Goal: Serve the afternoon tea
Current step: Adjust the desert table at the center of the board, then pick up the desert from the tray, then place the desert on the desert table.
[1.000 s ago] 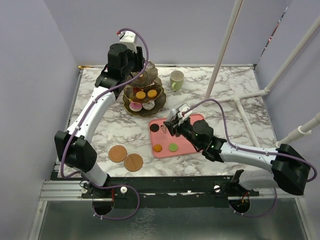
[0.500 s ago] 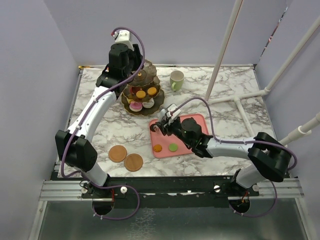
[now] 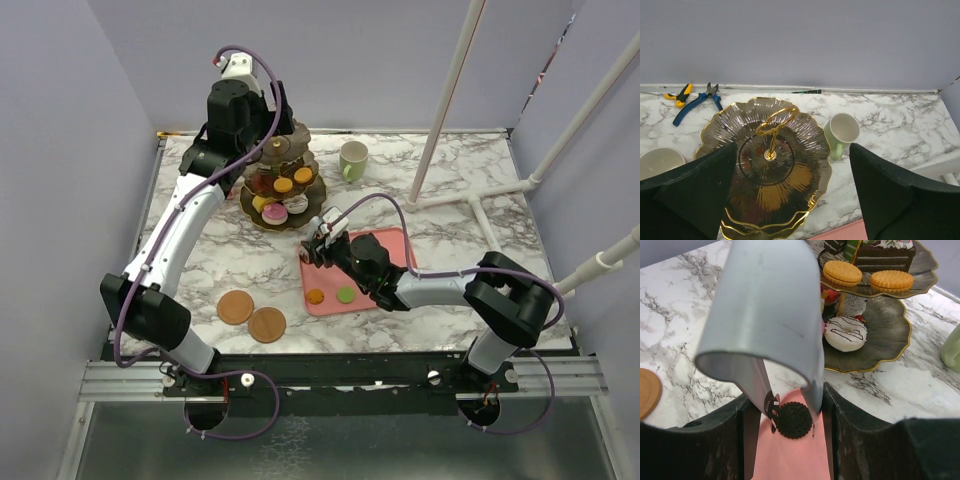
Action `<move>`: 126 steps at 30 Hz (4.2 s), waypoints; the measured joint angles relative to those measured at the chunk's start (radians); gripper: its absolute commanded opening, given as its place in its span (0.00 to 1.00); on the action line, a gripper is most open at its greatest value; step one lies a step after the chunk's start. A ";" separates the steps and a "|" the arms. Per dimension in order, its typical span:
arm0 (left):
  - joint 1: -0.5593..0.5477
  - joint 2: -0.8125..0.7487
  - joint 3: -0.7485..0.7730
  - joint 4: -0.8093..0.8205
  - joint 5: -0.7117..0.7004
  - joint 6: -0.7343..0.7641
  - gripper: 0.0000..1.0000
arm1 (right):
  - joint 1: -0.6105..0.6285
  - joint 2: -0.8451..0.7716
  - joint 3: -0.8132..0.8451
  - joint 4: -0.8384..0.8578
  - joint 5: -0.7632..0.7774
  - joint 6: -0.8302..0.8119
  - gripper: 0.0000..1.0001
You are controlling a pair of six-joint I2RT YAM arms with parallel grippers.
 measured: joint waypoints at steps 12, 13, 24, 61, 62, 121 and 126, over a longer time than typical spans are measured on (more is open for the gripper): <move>0.000 -0.081 0.025 -0.087 0.010 0.077 0.99 | 0.000 0.027 -0.002 0.006 0.000 0.013 0.52; 0.001 -0.081 0.030 -0.090 0.010 0.080 0.99 | 0.000 0.030 -0.004 0.006 0.001 0.015 0.52; 0.011 -0.116 0.041 -0.134 0.014 0.132 0.99 | -0.031 0.032 -0.015 0.023 0.019 0.025 0.46; 0.086 -0.121 0.073 -0.149 0.082 0.153 0.99 | -0.046 -0.204 0.175 -0.194 -0.050 -0.070 0.04; 0.088 -0.121 0.073 -0.149 0.084 0.154 0.99 | -0.046 -0.203 0.214 -0.205 -0.054 -0.074 0.04; 0.257 -0.148 0.058 -0.151 0.269 0.159 0.99 | -0.249 -0.063 0.747 -0.518 -0.302 -0.107 0.51; 0.257 -0.148 0.059 -0.152 0.280 0.161 0.99 | -0.238 -0.282 0.552 -0.576 -0.299 -0.077 0.50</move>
